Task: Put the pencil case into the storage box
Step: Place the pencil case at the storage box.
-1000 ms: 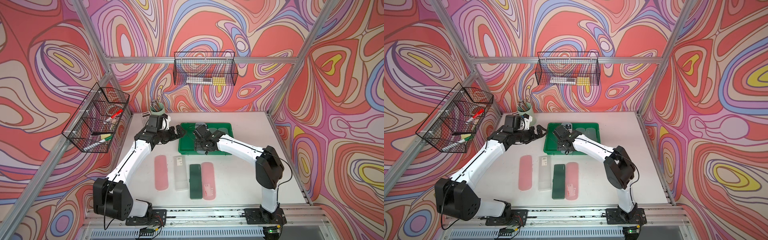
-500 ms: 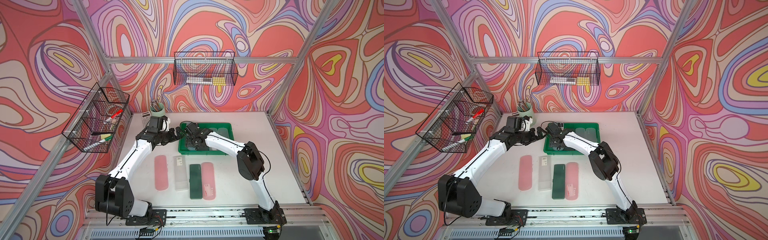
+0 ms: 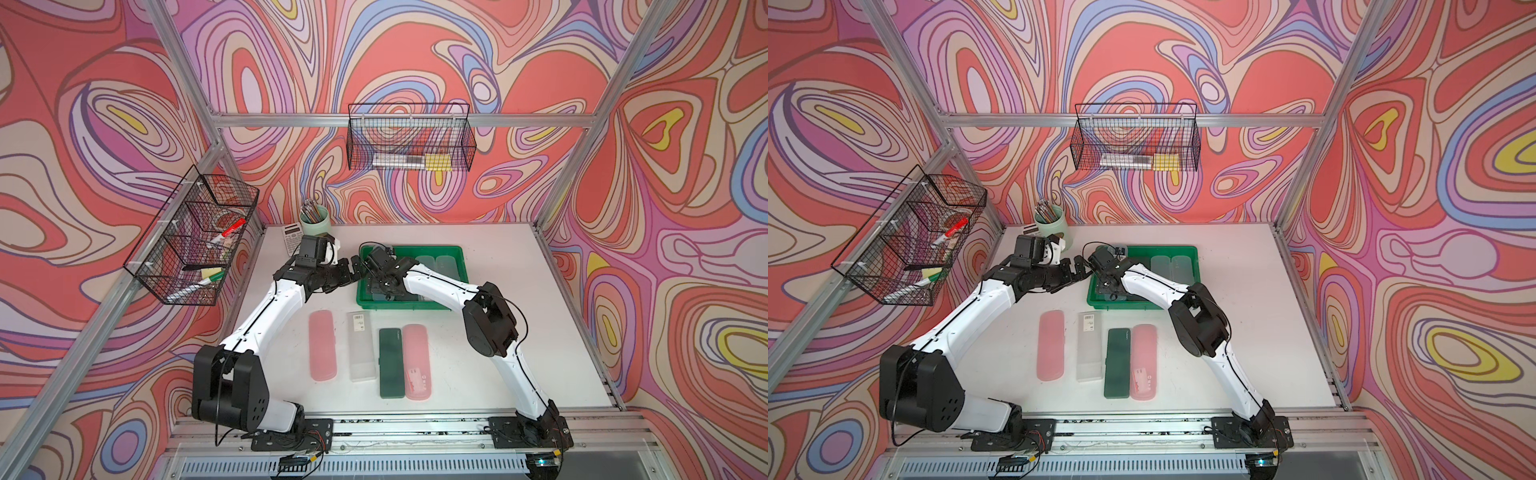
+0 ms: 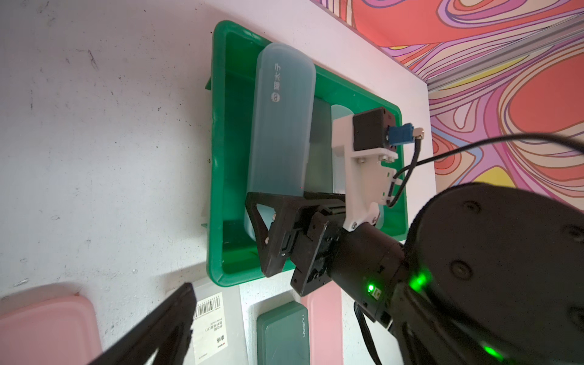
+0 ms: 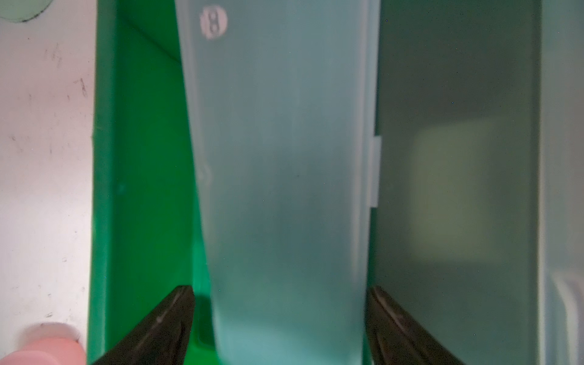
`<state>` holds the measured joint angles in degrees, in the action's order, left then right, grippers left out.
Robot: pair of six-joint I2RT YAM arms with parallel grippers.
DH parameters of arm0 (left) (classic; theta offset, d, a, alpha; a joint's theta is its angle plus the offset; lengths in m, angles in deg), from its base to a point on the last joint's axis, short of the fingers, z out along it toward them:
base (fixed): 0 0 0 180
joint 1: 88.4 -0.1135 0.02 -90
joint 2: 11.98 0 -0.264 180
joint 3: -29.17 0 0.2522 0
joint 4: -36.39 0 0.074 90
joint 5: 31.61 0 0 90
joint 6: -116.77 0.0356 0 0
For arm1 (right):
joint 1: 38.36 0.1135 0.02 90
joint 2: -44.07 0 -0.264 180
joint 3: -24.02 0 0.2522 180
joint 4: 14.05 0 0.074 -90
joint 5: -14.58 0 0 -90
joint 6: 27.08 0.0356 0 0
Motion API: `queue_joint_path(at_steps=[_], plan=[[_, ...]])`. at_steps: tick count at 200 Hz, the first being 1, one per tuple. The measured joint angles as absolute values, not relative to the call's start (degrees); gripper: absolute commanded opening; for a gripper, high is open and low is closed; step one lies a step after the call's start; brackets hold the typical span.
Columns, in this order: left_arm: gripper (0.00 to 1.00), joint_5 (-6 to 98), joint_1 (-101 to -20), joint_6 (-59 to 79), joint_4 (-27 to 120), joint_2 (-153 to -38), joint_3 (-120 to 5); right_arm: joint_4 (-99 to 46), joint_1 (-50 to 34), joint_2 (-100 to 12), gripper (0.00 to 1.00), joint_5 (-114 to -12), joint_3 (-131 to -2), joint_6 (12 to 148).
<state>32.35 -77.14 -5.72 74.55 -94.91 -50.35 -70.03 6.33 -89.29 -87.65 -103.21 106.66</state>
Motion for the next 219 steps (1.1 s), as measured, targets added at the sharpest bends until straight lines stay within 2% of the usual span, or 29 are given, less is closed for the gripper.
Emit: queue_joint_path(at_steps=[63, 127, 190, 219], plan=[[0.99, 31.3, -77.1, -7.5, 74.2, -90.6, -42.9, -70.9, 6.3, -86.1, 0.94, -90.5, -100.0, 107.2], [0.99, 31.7, -77.1, -8.3, 73.7, -90.4, -42.5, -70.6, 6.3, -81.9, 0.96, -94.2, -99.1, 106.4], [0.99, 32.0, -77.1, -8.2, 75.7, -87.9, -41.7, -65.9, 6.4, -58.4, 0.97, -96.8, -79.2, 106.7], [0.99, 33.9, -74.7, -8.2, 78.2, -87.8, -41.6, -65.5, 7.2, -48.3, 0.98, -96.7, -71.0, 106.9]])
